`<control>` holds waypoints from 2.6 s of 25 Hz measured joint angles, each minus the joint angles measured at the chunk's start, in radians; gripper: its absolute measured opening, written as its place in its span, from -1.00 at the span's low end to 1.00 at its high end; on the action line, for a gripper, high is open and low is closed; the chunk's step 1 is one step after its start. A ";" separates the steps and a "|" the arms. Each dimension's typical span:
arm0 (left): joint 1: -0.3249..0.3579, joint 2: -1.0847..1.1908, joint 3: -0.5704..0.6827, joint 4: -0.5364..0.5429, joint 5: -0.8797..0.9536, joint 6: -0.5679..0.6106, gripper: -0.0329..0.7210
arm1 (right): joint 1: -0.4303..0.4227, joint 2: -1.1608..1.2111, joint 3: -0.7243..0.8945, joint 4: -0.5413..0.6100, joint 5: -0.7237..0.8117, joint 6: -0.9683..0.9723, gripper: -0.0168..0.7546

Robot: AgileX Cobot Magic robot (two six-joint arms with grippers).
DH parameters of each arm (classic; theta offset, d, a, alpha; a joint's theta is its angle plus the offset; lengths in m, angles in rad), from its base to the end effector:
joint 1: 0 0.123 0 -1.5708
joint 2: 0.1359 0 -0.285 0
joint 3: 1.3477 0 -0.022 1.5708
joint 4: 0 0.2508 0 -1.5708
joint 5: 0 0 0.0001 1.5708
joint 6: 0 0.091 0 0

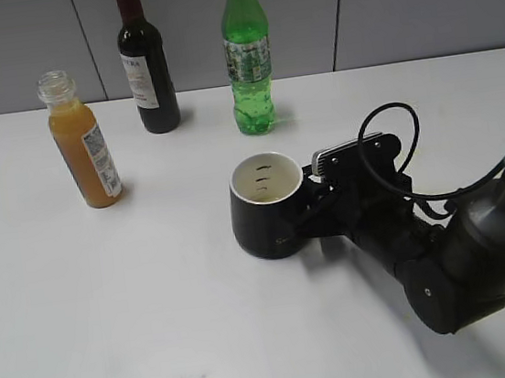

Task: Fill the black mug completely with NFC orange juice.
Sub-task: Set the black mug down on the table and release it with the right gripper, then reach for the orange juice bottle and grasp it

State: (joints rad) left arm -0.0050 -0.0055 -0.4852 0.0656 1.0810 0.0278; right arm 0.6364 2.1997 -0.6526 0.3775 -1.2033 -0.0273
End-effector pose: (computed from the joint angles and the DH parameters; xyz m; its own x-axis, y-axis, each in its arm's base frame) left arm -0.0049 0.0053 0.2717 -0.4832 0.0610 -0.8734 -0.0174 0.9967 0.0792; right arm 0.2832 0.1704 0.0580 -0.2555 -0.0557 -0.9652 -0.2649 0.9642 0.0144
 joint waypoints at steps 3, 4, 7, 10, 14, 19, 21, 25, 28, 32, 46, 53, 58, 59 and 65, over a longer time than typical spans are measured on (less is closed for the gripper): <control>0.000 0.000 0.000 0.000 0.000 -0.001 -0.29 | 0.000 0.000 0.014 0.000 -0.007 0.001 -0.02; 0.000 0.000 0.000 0.000 0.000 -0.001 -0.29 | 0.000 0.000 0.021 0.001 -0.012 0.002 0.04; 0.000 0.000 0.000 0.000 0.000 -0.001 -0.29 | 0.000 0.000 0.042 0.002 -0.029 0.003 0.32; 0.000 0.000 0.000 0.000 0.000 -0.001 -0.29 | 0.000 -0.003 0.064 0.005 -0.047 0.006 0.58; 0.000 0.000 0.000 0.000 0.000 -0.001 -0.29 | 0.000 -0.017 0.092 0.006 -0.052 0.009 0.69; 0.000 0.000 0.000 0.000 0.000 -0.001 -0.29 | 0.000 -0.070 0.135 -0.001 -0.022 0.007 0.70; 0.000 0.000 0.000 0.000 0.000 0.000 -0.29 | 0.000 -0.102 0.165 -0.002 -0.019 0.007 0.70; 0.000 0.000 0.000 0.000 0.000 -0.001 -0.29 | 0.000 -0.185 0.260 -0.003 -0.018 0.007 0.70; 0.000 0.000 0.000 0.000 0.000 0.000 -0.29 | 0.000 -0.269 0.331 -0.003 -0.016 0.007 0.70; 0.000 0.000 0.000 0.000 0.000 0.000 -0.29 | 0.000 -0.424 0.384 0.005 -0.013 0.001 0.70; 0.000 0.000 0.000 0.000 0.000 -0.001 -0.29 | 0.000 -0.837 0.222 0.384 0.885 -0.642 0.69; 0.000 0.000 0.000 0.000 0.000 0.000 -0.29 | 0.000 -0.848 0.217 0.397 1.089 -0.692 0.67; 0.000 0.000 0.000 0.000 0.000 -0.001 -0.29 | 0.000 -0.848 0.215 0.299 1.222 -0.690 0.65; 0.000 0.000 0.000 0.000 0.000 0.000 -0.29 | 0.000 -0.848 0.209 0.264 1.268 -0.674 0.64; 0.000 0.000 0.000 0.000 0.000 -0.001 -0.29 | 0.000 -0.851 0.103 -0.206 1.634 -0.271 0.63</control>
State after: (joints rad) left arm -0.0050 -0.0055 -0.4852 0.0656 1.0810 0.0271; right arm 0.6364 1.3483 -0.5494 0.1712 0.4306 -0.2988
